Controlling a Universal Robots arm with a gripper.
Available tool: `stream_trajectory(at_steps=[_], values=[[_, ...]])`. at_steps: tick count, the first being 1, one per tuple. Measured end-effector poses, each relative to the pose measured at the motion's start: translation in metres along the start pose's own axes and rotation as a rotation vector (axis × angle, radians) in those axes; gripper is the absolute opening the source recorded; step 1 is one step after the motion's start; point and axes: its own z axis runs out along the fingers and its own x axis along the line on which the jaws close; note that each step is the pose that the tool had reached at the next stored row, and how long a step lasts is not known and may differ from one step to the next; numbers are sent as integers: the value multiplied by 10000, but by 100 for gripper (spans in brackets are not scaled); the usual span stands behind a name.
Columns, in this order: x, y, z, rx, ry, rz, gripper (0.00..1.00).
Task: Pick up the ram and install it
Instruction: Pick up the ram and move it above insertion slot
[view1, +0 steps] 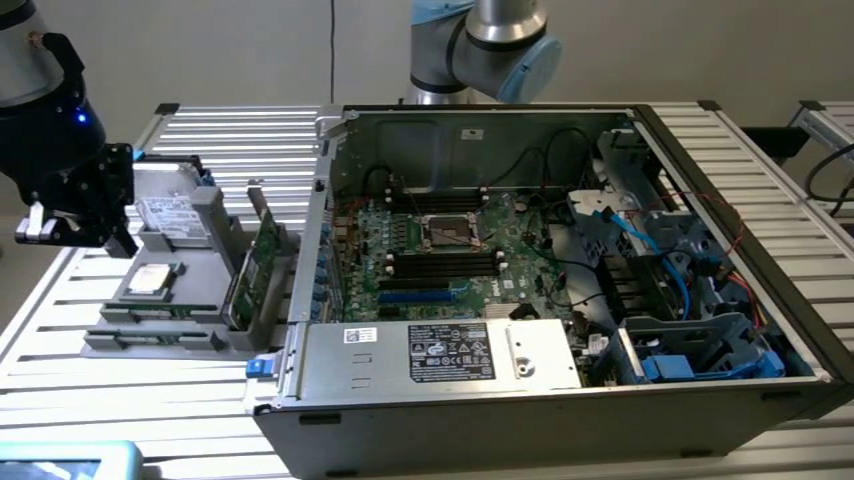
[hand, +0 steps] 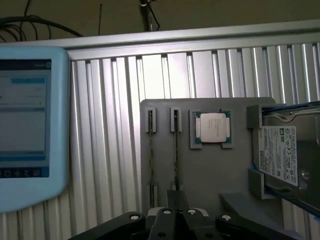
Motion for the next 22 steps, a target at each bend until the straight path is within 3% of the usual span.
stream_trajectory(at_steps=[6, 8, 9, 12, 16, 22], values=[[0, 0, 0, 0, 0, -1, 12], [0, 0, 0, 0, -1, -1, 24], [0, 0, 0, 0, 0, 0, 24], [1, 0, 32, 2, 0, -20, 36], [33, -2, 104, 1, 5, -87, 36], [196, -25, 214, 4, 3, -174, 36]])
